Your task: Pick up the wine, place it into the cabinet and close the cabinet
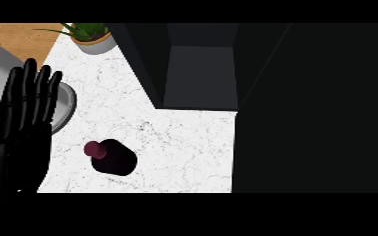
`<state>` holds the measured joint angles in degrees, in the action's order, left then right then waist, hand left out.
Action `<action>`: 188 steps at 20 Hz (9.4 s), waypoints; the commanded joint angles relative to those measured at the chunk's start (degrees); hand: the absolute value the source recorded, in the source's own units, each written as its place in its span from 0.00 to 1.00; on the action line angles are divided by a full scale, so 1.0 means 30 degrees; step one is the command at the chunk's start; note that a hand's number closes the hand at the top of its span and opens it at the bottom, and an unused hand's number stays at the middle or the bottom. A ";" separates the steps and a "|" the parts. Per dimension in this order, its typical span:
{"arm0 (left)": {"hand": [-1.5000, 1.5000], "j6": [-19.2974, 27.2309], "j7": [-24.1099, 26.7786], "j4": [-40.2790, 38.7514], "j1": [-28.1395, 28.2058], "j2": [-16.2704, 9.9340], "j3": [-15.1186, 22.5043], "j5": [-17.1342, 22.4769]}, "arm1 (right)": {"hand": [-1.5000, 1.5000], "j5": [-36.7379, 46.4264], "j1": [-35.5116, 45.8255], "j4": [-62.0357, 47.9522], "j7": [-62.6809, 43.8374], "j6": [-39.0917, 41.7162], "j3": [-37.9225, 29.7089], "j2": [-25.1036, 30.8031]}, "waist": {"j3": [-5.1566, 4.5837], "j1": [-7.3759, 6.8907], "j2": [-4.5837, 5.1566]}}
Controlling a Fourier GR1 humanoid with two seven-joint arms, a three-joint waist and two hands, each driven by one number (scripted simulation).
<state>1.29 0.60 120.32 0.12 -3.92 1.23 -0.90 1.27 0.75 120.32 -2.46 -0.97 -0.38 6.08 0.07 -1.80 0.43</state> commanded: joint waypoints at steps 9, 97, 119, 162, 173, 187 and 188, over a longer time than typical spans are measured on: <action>0.00 0.3101 -0.5917 -0.2323 -0.1992 0.1278 0.5007 -0.0601 | 0.00 -0.2678 -0.2841 0.2808 -0.1604 0.3428 0.4213 -0.0078 | -0.0004 0.1081 -0.0205; 0.00 0.6659 -0.7812 0.1411 0.4656 -0.3068 0.4049 -0.0497 | 0.00 -0.2179 -0.3351 1.2997 -1.0256 -0.0807 0.7474 0.1661 | -0.0079 0.0798 -0.0248; 0.00 0.3032 -0.0502 -0.8249 0.4381 -0.2646 0.0350 0.2757 | 0.00 -0.1774 -0.3398 1.3581 -1.0762 -0.1320 0.7806 0.2409 | -0.0055 0.0925 -0.0234; 0.00 -0.0638 0.7807 -1.8989 0.1087 0.1152 -0.1790 0.6026 | 0.00 -0.2435 -0.4149 1.2784 -0.9439 -0.1101 0.7344 0.2769 | -0.0022 0.0890 -0.0212; 1.00 0.1438 0.9973 -1.9761 0.0589 0.1300 0.0012 0.5707 | 0.00 -0.1646 -0.3752 1.2420 -0.9421 -0.1273 0.8121 0.2362 | -0.0027 0.0812 -0.0229; 1.00 -0.4162 1.0896 -1.5150 0.2389 0.0079 -0.0930 0.7646 | 0.00 -0.2642 -0.4049 1.2402 -0.9053 -0.0888 0.7040 0.2800 | -0.0007 0.0672 -0.0271; 1.00 -0.3527 1.0585 -1.4481 0.2600 0.0844 -0.0335 0.7390 | 0.00 -0.2485 -0.3855 1.1227 -0.8265 -0.0735 0.7007 0.2540 | -0.0007 0.0633 -0.0226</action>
<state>-9.94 35.07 69.72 5.83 -3.20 -2.30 20.97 -3.24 -8.53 144.32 -24.16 -3.52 21.71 12.98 0.02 0.31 -0.30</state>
